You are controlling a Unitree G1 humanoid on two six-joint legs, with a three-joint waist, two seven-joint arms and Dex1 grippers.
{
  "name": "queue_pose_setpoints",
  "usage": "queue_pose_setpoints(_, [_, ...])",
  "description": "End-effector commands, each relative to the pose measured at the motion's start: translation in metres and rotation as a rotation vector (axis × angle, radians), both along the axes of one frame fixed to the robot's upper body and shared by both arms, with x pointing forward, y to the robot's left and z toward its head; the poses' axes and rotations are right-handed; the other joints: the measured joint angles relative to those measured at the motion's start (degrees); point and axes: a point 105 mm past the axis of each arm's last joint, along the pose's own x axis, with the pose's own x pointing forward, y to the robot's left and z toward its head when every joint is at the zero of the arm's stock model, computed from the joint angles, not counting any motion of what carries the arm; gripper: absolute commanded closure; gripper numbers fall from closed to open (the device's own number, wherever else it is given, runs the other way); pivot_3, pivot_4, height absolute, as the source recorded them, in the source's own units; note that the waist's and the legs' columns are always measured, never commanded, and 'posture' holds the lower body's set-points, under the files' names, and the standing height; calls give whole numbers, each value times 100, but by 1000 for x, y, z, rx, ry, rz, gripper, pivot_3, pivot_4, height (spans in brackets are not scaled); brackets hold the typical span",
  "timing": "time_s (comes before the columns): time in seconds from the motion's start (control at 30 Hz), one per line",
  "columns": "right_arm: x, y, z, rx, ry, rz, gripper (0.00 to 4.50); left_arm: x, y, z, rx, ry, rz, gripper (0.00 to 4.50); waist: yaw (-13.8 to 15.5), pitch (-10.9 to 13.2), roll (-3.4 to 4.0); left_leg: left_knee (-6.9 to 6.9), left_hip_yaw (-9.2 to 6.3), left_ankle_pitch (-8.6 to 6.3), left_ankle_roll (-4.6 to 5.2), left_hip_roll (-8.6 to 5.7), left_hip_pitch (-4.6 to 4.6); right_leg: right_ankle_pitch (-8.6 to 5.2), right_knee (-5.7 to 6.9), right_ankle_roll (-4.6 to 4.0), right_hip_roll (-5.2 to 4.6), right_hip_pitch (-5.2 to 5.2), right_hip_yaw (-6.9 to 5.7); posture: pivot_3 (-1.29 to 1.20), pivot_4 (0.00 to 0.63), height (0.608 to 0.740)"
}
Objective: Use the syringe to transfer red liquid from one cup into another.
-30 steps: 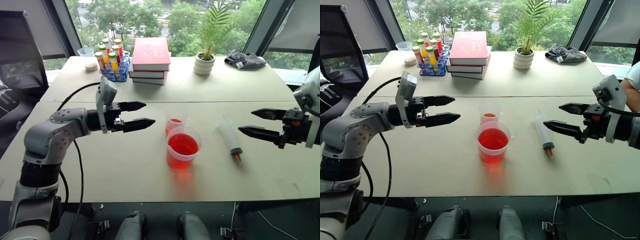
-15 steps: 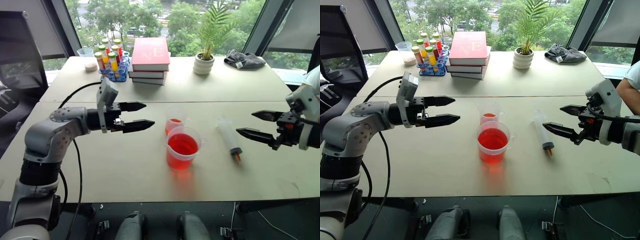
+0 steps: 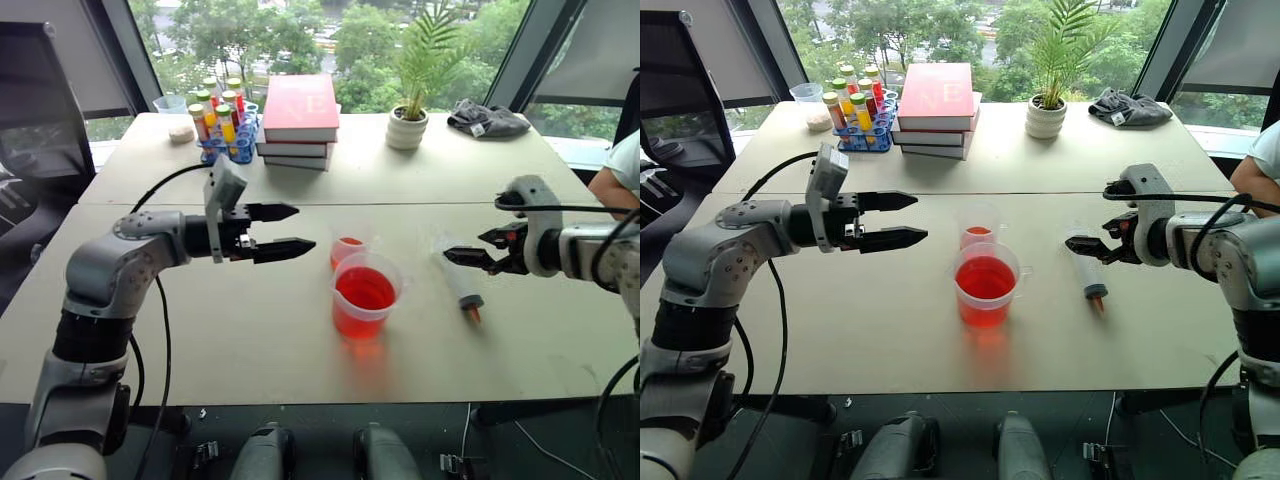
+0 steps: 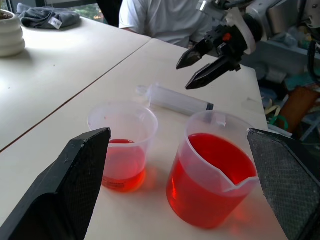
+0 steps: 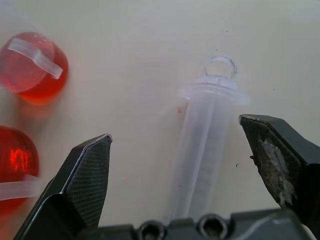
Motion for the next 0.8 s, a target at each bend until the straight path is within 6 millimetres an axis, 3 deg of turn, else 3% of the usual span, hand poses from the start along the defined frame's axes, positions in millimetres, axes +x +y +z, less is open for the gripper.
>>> queue_pose_setpoints(0.03, [13,-12,-5,-25,27,-78,37,-1,-2,12,-6,-64,-4,0,11,0,0,0,-1,0,0,0,-2,1,0,2,1,-1,-1,0,150,740])
queue_pose_setpoints(0.17, [28,-14,-22,-37,84,-101,37,0,-1,10,-14,-72,14,0,-10,0,0,-2,6,-2,3,-3,-5,4,0,7,9,-5,-5,0,150,740])
queue_pose_setpoints(0.37, [43,-11,-31,-62,100,-92,37,-2,-1,7,-26,-77,29,0,-17,0,1,-1,6,-2,4,-3,-5,8,2,14,13,-5,-8,0,150,740])
queue_pose_setpoints(0.47, [46,-5,-35,-80,115,-54,973,-2,1,8,-29,-80,39,0,-19,0,1,-1,6,-2,4,-3,-4,9,3,16,14,-5,-8,0,150,740])
queue_pose_setpoints(0.6, [47,2,-38,-93,125,-21,2971,-2,0,8,-30,-82,42,0,-18,0,1,-1,4,-2,4,-2,-4,9,5,16,15,-5,-9,0,150,740])
queue_pose_setpoints(0.73, [47,4,-34,-98,116,-9,3092,-2,0,8,-32,-84,41,0,-18,-1,1,2,5,-2,4,-3,-2,9,9,16,13,-4,-9,0,150,740])
queue_pose_setpoints(0.8, [48,1,-22,-95,77,-12,3092,-1,0,10,-30,-87,39,0,-18,0,1,1,4,-2,3,-3,-1,9,11,16,14,-4,-9,0,150,740])
